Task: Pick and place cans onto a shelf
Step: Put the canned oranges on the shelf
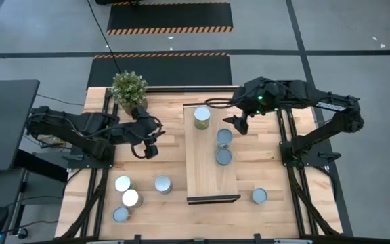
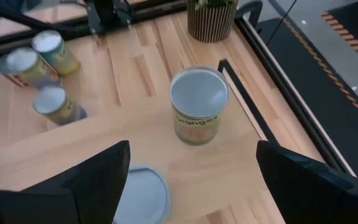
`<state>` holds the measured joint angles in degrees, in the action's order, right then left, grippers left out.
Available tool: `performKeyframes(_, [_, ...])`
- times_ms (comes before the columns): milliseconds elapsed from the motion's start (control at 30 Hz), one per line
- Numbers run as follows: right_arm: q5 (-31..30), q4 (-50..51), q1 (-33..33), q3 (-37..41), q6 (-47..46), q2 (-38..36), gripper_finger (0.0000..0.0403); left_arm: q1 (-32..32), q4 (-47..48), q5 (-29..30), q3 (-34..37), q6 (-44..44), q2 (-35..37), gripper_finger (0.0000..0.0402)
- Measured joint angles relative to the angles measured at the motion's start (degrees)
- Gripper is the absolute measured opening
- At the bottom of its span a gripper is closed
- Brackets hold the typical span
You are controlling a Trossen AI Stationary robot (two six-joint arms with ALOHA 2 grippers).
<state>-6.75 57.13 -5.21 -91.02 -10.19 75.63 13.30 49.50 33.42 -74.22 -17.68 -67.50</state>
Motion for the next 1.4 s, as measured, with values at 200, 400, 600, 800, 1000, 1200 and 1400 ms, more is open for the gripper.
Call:
performKeyframes(200, [-0.29, -5.75, -0.46, 0.01, 2.22, 5.66, 0.0357, 0.15, -2.85, -0.09, 6.04, -3.20, 3.69, 0.0121])
performKeyframes(400, [-3.59, -12.18, -0.70, 0.02, 8.03, 10.61, 0.0368, 0.46, -4.91, -0.21, 8.27, -9.33, 4.79, 0.0121])
performKeyframes(600, [-4.22, -19.34, -0.87, 0.02, 14.25, 14.44, 0.0397, 0.86, -7.07, -2.62, 8.33, -13.63, 4.91, 0.0121])
performKeyframes(800, [-2.20, -19.32, -2.07, 0.02, 15.23, 17.77, 0.0392, 0.85, -9.06, -6.19, 8.31, -14.81, 4.93, 0.0121])
performKeyframes(1000, [-3.44, -16.89, -3.16, 0.07, 15.37, 19.52, 0.0389, 0.83, -9.01, -6.54, 8.31, -14.80, 4.93, 0.0121])
performKeyframes(1200, [-6.07, -13.90, -4.08, 0.04, 16.43, 19.56, 0.0380, 0.83, -8.83, -6.55, 8.31, -14.38, 4.93, 0.0121])
performKeyframes(1400, [-6.20, -10.29, -4.96, 0.01, 16.38, 19.42, 0.0373, 0.83, -8.71, -6.53, 8.31, -14.20, 4.93, 0.0121])
